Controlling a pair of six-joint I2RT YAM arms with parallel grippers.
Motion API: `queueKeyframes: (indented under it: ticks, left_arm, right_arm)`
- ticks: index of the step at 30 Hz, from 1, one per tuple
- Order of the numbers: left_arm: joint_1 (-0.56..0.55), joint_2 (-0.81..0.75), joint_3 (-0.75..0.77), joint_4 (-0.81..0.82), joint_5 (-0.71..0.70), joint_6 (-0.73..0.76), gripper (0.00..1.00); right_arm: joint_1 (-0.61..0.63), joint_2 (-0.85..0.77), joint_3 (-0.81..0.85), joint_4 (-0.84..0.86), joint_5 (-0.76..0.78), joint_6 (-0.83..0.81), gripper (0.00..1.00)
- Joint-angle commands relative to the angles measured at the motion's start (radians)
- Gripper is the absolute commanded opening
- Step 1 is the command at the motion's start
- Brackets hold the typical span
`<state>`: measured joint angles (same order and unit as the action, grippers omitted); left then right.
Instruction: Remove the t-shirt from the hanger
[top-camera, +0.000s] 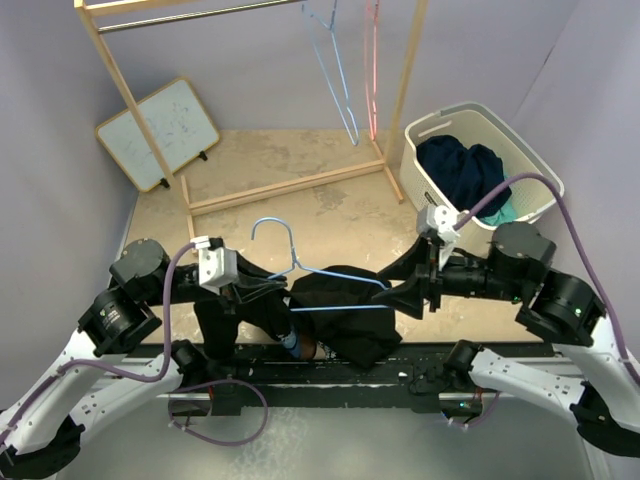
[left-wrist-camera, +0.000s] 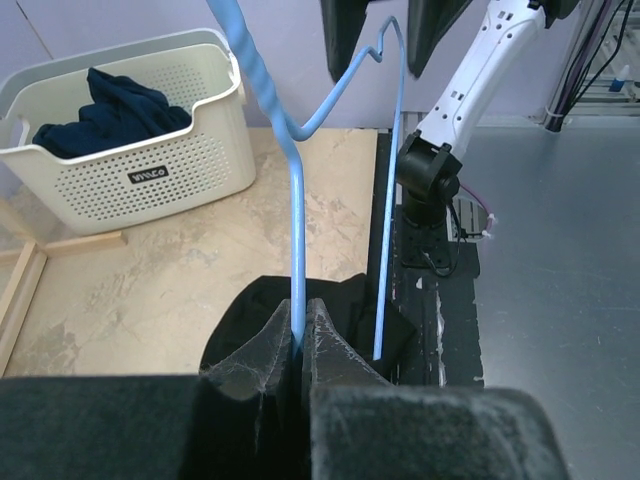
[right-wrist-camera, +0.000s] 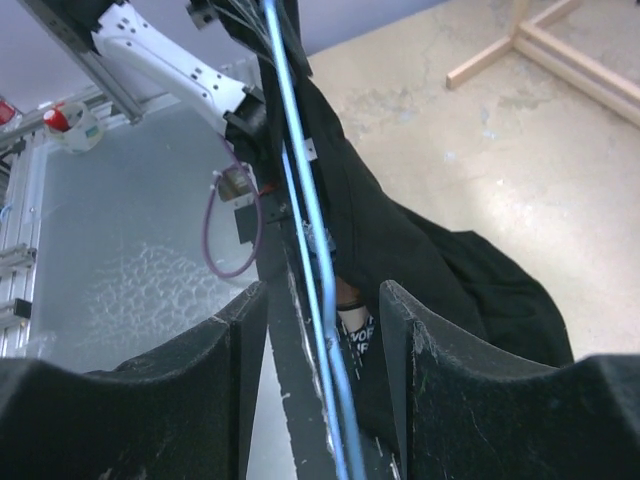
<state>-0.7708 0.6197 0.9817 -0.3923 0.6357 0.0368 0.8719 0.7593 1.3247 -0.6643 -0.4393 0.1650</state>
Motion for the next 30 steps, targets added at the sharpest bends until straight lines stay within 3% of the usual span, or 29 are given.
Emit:
queueKeyframes:
  ticks: [1, 4, 6, 8, 9, 10, 14, 21, 30]
  left_arm:
    - [-0.001, 0.000, 0.015, 0.106, 0.039, -0.027, 0.00]
    - [-0.001, 0.008, 0.014, 0.118, 0.044, -0.035, 0.00]
    - [-0.001, 0.016, 0.010, 0.131, 0.044, -0.039, 0.00]
    - [-0.001, 0.031, 0.005, 0.144, 0.019, -0.047, 0.00]
    - [-0.001, 0.043, 0.004, 0.148, -0.021, -0.058, 0.11]
    - [-0.001, 0.054, 0.005, 0.148, -0.110, -0.072, 0.33]
    - [-0.001, 0.085, 0.001, 0.118, -0.369, -0.112, 0.67]
    - [-0.001, 0.040, -0.022, -0.002, -0.579, -0.127, 0.71]
    - [-0.001, -0.168, -0.093, -0.140, -0.899, -0.159, 0.70]
  right_arm:
    - [-0.002, 0.028, -0.035, 0.051, -0.034, 0.002, 0.50]
    - [-0.002, 0.038, -0.051, 0.068, -0.047, 0.006, 0.44]
    - [-0.002, 0.049, -0.051, 0.069, -0.046, 0.008, 0.28]
    - [-0.002, 0.058, -0.043, 0.062, 0.000, 0.010, 0.02]
    - [-0.002, 0.058, -0.041, 0.046, 0.026, 0.012, 0.00]
    - [-0.002, 0.056, -0.043, 0.029, 0.030, 0.021, 0.00]
    - [-0.001, 0.041, -0.032, 0.039, 0.102, 0.067, 0.00]
    - [-0.002, 0.078, 0.028, -0.061, 0.248, 0.076, 0.00]
    - [-0.002, 0.234, 0.166, -0.060, 0.523, 0.084, 0.00]
